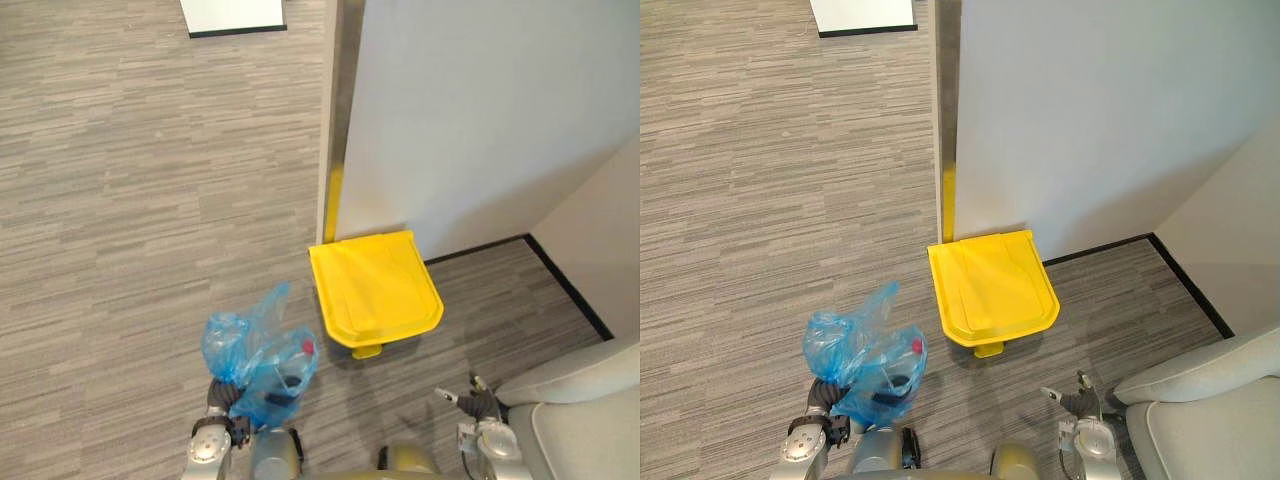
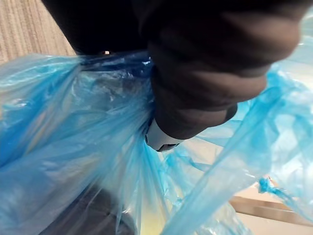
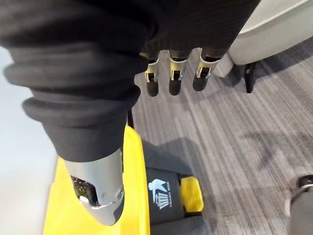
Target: Gather rubbish on tea table into small bin, then transfer packed bag to large trash can.
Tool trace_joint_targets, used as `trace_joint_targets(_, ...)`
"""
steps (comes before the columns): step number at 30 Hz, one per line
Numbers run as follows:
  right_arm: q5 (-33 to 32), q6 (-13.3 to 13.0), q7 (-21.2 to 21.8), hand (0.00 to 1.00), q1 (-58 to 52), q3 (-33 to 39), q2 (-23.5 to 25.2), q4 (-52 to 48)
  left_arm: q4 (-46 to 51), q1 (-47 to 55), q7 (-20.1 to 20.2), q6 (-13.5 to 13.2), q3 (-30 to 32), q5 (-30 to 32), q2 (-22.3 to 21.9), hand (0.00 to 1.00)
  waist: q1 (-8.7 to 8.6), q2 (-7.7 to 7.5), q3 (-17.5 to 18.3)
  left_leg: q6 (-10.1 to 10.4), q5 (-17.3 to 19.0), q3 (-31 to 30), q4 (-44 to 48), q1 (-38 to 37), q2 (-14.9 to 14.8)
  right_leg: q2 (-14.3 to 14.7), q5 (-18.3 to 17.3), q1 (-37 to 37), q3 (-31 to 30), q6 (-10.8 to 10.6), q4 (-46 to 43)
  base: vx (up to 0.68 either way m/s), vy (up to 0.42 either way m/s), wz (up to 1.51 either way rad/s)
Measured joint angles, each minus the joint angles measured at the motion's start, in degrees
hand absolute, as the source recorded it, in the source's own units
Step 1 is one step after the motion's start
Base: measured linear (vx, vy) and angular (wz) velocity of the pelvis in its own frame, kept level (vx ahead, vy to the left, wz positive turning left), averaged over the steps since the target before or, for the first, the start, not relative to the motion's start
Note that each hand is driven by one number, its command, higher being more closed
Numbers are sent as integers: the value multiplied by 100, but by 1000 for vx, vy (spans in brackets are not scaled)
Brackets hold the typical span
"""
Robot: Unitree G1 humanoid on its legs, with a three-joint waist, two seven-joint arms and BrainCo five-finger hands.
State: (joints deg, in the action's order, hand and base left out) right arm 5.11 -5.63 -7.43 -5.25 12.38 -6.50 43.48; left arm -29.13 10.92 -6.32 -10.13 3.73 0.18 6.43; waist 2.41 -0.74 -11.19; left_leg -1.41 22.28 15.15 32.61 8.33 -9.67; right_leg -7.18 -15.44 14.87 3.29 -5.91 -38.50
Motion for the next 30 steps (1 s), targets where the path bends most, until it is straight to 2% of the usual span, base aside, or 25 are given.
trace_joint_targets(2, 0, 2, -5, 0, -49, -1, 28, -4, -6, -173, -13, -3, -103, -57, 144, 100, -1, -18, -60, -59, 124, -140, 92, -111, 8, 46, 36, 378, 407, 5, 373, 165, -22, 37)
trace_joint_targets(4, -3, 25, -21, 0, -48, 8, 16, -5, -171, -504, -11, -7, -208, -63, 247, 100, -27, -62, -193, -46, 277, -333, 254, -134, 102, 12, 565, 730, 645, -98, 1352, 174, -43, 68)
trace_joint_targets(5, -4, 78, -22, 0, -51, 8, 9, 23, -344, -732, -21, -7, -198, -64, 296, 100, -48, -178, -319, 36, 368, -430, 387, -191, 245, -89, 923, 775, 669, -201, 1925, 215, -94, 97)
trace_joint_targets(6, -5, 154, -25, 0, -39, 9, -92, 98, -519, -831, -55, -7, -199, -66, 247, 100, -142, -85, -413, 146, 548, -659, 559, -324, 262, -88, 1316, 660, 556, -96, 1897, 252, -115, 89)
trace_joint_targets(7, -8, 185, -25, 0, 9, 9, -171, 122, -576, -839, -79, -5, -211, -65, 204, 100, -141, -16, -436, 212, 636, -782, 559, -427, 229, -47, 1306, 604, 607, -103, 1785, 319, -104, 56)
trace_joint_targets(8, -14, 186, -25, 0, 31, 48, -245, 93, -580, -821, -127, -9, -226, -66, 209, 100, -139, 116, -433, 278, 690, -957, 448, -481, 202, -10, 949, 687, 542, -97, 1395, 261, -68, 34)
trace_joint_targets(9, -28, 182, -25, 0, 29, 104, -234, 76, -581, -854, -130, -8, -247, -66, 262, 100, -145, 102, -429, 288, 689, -1052, 367, -501, 254, -27, 824, 746, 504, -110, 1214, 370, -127, 65)
trace_joint_targets(10, -46, 193, -23, 0, 6, 242, -232, 77, -582, -906, -141, -10, -300, -72, 319, 100, -166, 93, -430, 328, 700, -1238, 156, -645, 292, -122, 665, 827, 595, -9, 873, 415, -196, 73)
trace_joint_targets(12, -58, 216, -18, 0, -3, 361, -214, 78, -588, -895, -156, -8, -263, -79, 329, 100, -136, 197, -379, 527, 606, -1354, -186, -875, 84, -50, 348, 744, 806, 50, 701, 502, -225, 32)
trace_joint_targets(13, -63, 209, -11, 0, 128, 357, -165, 77, -586, -864, -156, -15, -245, -86, 353, 100, -132, 221, -343, 706, 438, -1419, -269, -939, -90, 148, 247, 692, 882, 122, 752, 479, -241, -24)
trace_joint_targets(16, -172, 122, -8, 0, 289, 365, -125, 170, -595, -905, -126, -10, -214, -117, 247, 100, -171, 202, -233, 949, 212, -1624, -579, -987, -261, 398, 248, 629, 935, 164, 985, 331, -165, -25)
trace_joint_targets(19, -234, 109, -8, 0, 327, 327, -83, 314, -587, -1056, -92, -15, -217, -116, 161, 100, -333, 169, -194, 951, 106, -1648, -1099, -1100, -260, 377, 258, 664, 993, 183, 1101, 120, -36, 5)
trace_joint_targets(21, -231, 108, -1, 0, 387, -16, -23, 301, -572, -1032, 2, -14, -226, -115, 191, 100, -383, 106, -135, 949, 103, -1645, -1280, -979, -206, 336, 349, 841, 993, 249, 1166, -41, 35, 6)
trace_joint_targets(26, -224, 105, -5, 0, 832, -887, 41, 40, -314, -936, 19, -24, -382, -106, 221, 100, -356, 61, -88, 941, 108, -1764, -1177, -391, -191, 337, 641, 1204, 1038, 271, 1386, -120, -15, 10)
trace_joint_targets(28, -216, 79, -36, 0, 1297, -1136, 3, -123, -237, -946, 16, -34, -435, -106, 225, 100, -312, 97, -109, 946, 108, -1845, -1043, -186, -162, 330, 669, 1333, 1078, 289, 1351, -105, -55, 13)
trace_joint_targets(30, -189, -21, -163, 0, 2191, -1360, -169, -182, -162, -1042, -13, -55, -542, -116, 227, 100, -259, 162, -153, 1042, 54, -1975, -925, 155, -148, 308, 752, 1580, 1134, 366, 1313, -86, -68, 16)
